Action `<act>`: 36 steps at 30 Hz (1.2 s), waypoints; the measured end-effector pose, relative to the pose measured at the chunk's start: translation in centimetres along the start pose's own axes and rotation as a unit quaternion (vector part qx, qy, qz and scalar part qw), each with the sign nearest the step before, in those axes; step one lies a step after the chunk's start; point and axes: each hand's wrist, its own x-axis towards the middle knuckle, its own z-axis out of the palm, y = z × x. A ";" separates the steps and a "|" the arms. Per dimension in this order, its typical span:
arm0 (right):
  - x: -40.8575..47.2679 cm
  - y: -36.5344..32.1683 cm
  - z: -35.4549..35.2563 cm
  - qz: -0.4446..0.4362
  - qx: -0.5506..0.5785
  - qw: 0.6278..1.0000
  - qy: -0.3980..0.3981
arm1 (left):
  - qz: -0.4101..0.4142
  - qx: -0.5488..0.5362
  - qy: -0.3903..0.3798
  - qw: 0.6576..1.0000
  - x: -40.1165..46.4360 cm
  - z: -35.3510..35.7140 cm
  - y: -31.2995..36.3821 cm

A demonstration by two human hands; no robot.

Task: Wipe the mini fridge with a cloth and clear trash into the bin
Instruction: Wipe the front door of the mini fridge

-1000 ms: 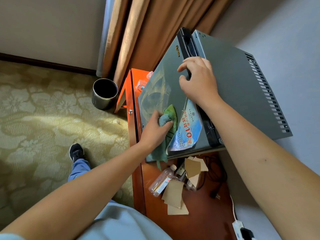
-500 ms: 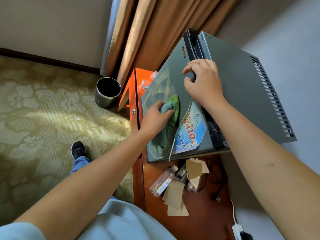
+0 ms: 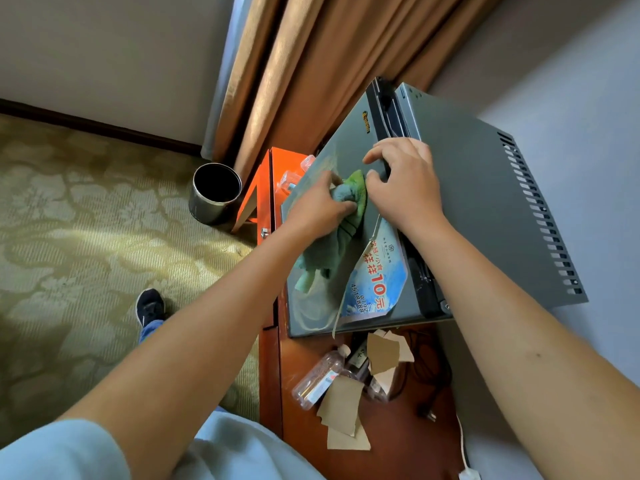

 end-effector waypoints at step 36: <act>0.5 -1.0 -0.8 0.067 -0.043 0.996 -0.037 | -0.064 0.142 -0.110 0.982 7.0 -3.6 -1.8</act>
